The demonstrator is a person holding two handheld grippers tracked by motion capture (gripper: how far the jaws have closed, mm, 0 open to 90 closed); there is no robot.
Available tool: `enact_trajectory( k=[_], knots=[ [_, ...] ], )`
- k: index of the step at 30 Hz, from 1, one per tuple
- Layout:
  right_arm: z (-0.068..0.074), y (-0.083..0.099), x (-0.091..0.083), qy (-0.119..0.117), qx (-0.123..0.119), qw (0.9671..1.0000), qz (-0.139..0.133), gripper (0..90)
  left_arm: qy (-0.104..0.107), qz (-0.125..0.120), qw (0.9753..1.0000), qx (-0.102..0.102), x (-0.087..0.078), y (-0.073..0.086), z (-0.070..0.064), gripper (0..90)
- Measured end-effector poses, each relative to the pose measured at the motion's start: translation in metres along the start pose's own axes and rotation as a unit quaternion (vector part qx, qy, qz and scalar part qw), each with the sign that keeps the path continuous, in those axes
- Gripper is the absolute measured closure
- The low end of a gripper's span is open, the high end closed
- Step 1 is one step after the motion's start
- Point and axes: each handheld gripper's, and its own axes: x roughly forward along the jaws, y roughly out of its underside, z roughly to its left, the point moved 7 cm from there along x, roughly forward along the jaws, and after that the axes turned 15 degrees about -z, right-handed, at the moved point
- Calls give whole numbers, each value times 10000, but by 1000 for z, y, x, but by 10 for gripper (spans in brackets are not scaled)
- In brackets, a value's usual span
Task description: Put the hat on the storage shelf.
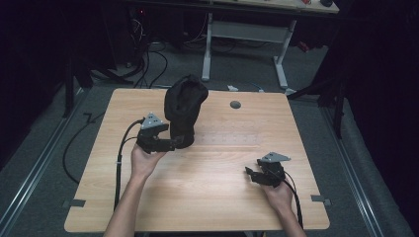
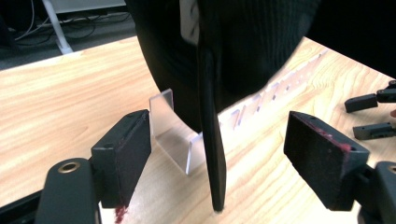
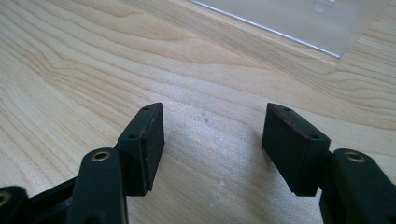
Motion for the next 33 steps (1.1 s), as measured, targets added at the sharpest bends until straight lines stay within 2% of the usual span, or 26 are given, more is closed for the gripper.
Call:
enact_trajectory(
  k=[15,33],
  knots=[
    [0,0,0,0,-15,10000,-3,392,-201,-3,9994,-283,-33,12,14,232],
    [0,0,0,12,-6,10000,-3,392,-412,204,9977,-507,-53,36,23,259]
  ],
)
